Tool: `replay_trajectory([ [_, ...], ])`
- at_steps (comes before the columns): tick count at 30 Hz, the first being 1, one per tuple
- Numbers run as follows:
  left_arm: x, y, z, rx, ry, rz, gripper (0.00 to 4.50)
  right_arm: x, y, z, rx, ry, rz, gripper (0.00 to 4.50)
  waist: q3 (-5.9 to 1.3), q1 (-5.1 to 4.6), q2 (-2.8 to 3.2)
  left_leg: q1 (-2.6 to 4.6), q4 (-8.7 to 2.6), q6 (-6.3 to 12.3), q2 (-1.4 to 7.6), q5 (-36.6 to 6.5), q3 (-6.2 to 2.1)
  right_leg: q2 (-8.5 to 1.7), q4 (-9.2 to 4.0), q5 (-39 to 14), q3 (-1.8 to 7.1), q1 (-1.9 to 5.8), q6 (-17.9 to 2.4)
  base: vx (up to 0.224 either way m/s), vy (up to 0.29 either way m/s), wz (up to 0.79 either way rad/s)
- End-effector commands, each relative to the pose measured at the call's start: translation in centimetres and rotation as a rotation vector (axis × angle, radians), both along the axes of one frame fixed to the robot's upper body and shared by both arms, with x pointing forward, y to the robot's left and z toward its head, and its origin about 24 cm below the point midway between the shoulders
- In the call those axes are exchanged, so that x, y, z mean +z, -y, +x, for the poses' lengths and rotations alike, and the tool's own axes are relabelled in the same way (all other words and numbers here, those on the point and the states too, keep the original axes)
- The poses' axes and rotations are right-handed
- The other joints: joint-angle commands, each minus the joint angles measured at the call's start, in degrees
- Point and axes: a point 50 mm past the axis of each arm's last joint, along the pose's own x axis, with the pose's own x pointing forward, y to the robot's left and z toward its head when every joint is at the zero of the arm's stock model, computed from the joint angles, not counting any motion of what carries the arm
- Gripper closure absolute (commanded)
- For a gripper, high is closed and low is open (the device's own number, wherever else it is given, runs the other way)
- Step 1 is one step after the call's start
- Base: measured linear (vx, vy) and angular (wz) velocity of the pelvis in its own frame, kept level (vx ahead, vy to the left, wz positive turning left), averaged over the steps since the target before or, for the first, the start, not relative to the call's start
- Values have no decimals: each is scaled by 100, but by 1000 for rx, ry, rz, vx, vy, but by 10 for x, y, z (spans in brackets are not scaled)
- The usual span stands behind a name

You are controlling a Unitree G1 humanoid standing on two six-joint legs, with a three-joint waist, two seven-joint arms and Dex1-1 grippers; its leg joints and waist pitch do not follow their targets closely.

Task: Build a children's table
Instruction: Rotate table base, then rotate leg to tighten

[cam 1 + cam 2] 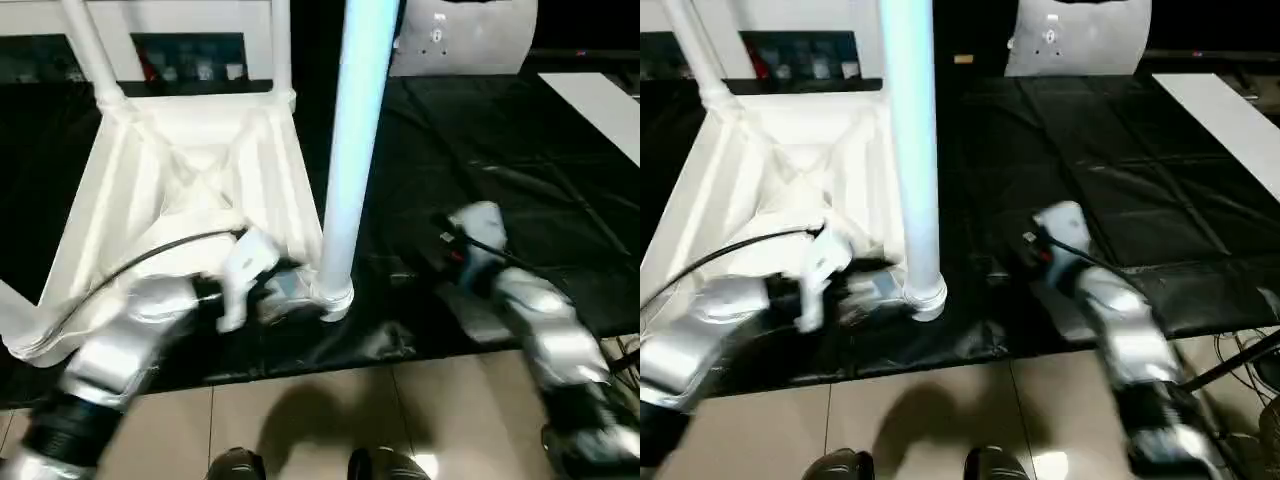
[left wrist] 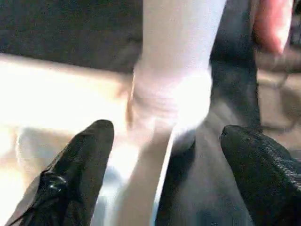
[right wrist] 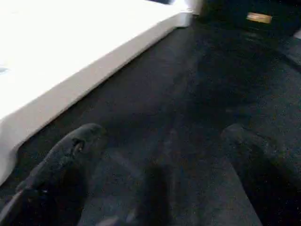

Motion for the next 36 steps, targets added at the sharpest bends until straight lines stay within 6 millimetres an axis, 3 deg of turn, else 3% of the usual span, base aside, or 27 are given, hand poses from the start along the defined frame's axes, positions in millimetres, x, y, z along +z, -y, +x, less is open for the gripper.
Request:
replay_trajectory([
  [1, -2, -2, 2, -56, 8, 57, 79, 11, -5, -9, 119, 14, -5, 0, -439, 15, 61, 91, -454, 151, 255, -1398, -70, -343, -451, -1643, 303, 295, -1079, 0, 0, 0],
  [2, -3, -5, 4, -58, 8, 79, 89, 14, -5, -14, 158, 9, -6, 0, -423, 23, 84, 93, -450, 153, 256, -1444, -72, -352, -451, -1680, 310, 285, -1083, 0, 0, 0],
  [13, -6, -15, 11, -86, -36, 79, 160, 22, -8, -42, 351, -56, -6, 0, -406, 24, 33, 84, -466, 171, 256, -1538, -85, -378, -508, -2056, 300, 299, -1042, 0, 0, 0],
  [18, -5, -20, 15, -108, -61, 111, 199, 24, -13, -52, 432, -99, -2, 0, -392, 35, 38, 106, -474, 146, 268, -1622, -97, -394, -538, -2322, 305, 274, -941, 0, 0, 0],
  [32, -5, -23, 17, -142, -95, 166, 317, 23, -17, -58, 455, -129, -12, 0, -393, 43, 41, 93, -479, 122, 267, -1563, -99, -408, -533, -2272, 304, 285, -998, 0, 0, 0],
  [36, -7, -25, 18, -147, -98, 191, 332, 22, -19, -58, 460, -135, -13, 0, -391, 43, 37, 98, -483, 115, 270, -1593, -103, -409, -540, -2314, 302, 279, -982, 0, 0, 0],
])
